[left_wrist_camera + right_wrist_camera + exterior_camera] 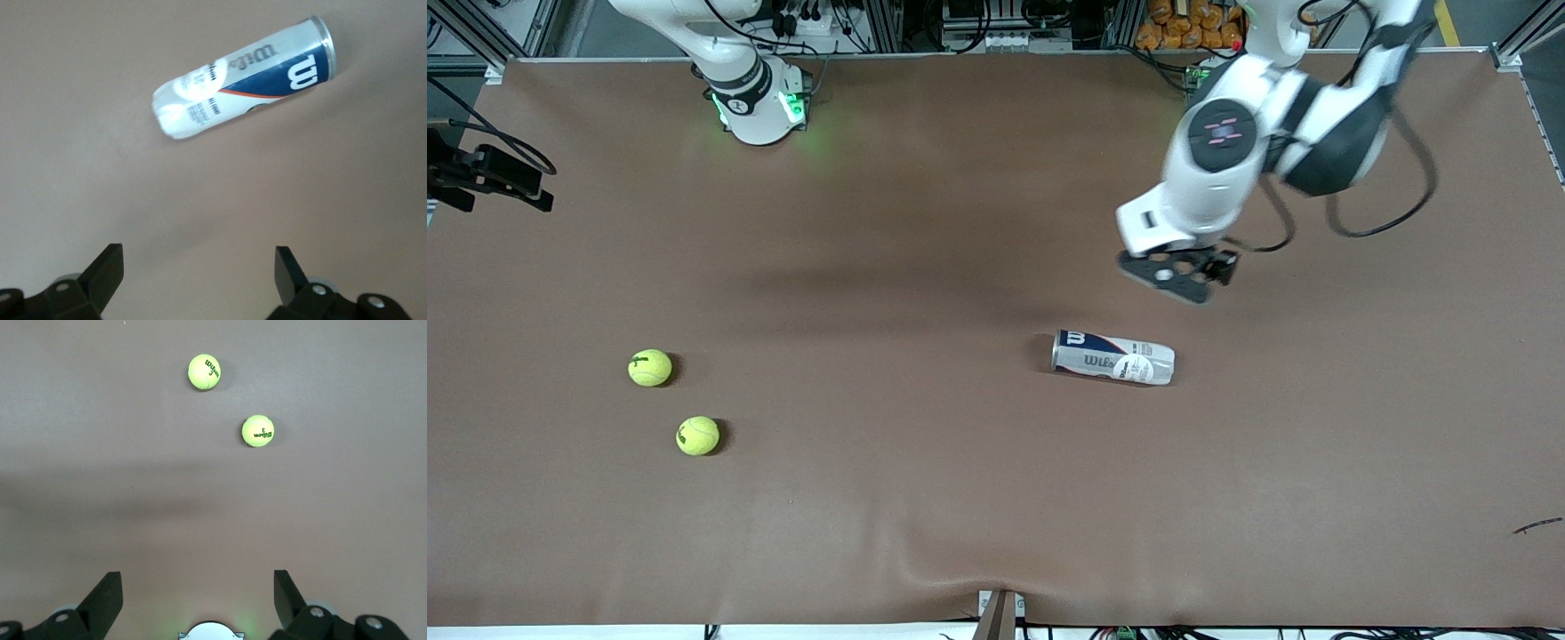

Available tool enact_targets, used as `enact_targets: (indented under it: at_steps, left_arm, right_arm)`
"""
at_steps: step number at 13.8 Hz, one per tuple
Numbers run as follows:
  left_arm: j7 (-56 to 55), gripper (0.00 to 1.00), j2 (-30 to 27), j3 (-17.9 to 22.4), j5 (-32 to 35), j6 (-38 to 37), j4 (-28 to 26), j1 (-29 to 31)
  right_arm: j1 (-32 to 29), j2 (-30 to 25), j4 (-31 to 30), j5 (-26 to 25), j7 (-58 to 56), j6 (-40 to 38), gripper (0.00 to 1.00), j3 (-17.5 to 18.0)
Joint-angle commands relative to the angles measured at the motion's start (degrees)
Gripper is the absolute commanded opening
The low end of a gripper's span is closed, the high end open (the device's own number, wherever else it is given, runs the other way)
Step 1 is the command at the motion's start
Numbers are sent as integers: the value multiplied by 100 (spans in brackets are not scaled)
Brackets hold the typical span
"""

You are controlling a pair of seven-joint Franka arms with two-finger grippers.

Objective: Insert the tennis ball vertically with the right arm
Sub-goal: 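Reach the left gripper down to the clear can and grasp it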

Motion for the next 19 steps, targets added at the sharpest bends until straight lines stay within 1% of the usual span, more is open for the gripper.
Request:
enact_targets:
  at_steps: [1,4,5,8,10,14,16,19]
  left_arm:
    - [132,100,876,-45,590,51,647,-263]
    - [245,100,1449,-45,1363,52,1017,-589]
    - [525,100,1607,-45,1540,60,1053,-599]
    - [1614,100,2274,-54,1831,69,1527,-651]
    - [2142,100,2426,-45,1954,69,1668,-713]
    - [3154,100,2680,-28,2103,96,1677,-722]
    - [3313,100,2899,-10,2322,96,1747,-739]
    - [3313,100,3023,25,2762,96,1914,-1072]
  right_arm:
    - [-4,12,29,-54,75,-34,100,27]
    - [14,12,29,-54,75,-26,100,27]
    - [14,12,29,-54,75,-25,100,27]
    - [22,21,11,-54,57,-25,100,27]
    - [57,21,-15,-54,57,1,100,36]
    - [66,21,-24,-54,57,-8,100,36]
    - [58,12,-59,-45,57,1,100,36]
    - [66,38,-94,-45,66,36,100,36]
